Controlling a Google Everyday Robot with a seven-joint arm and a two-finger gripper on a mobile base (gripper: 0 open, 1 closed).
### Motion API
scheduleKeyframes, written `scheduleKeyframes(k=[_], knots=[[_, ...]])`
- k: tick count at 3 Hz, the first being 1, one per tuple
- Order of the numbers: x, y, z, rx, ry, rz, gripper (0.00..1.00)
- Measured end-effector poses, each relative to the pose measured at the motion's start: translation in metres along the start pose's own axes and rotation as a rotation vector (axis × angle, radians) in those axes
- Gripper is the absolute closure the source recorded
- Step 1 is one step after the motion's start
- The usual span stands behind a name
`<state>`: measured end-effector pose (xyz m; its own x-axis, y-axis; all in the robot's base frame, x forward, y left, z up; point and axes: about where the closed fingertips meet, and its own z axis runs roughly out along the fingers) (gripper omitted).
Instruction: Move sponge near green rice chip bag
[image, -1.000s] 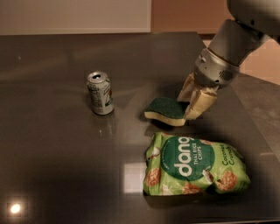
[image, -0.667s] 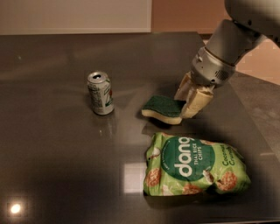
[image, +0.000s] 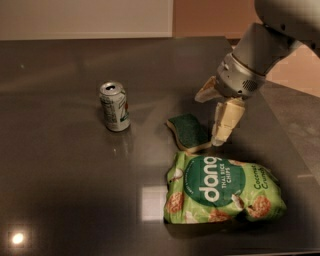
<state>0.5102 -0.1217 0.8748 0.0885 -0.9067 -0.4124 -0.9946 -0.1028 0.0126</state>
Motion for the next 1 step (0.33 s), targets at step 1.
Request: scheduleKeyframes(k=[1], knots=[[0.0000, 0.0000, 0.0000, 0.000, 0.000, 0.000, 0.00]])
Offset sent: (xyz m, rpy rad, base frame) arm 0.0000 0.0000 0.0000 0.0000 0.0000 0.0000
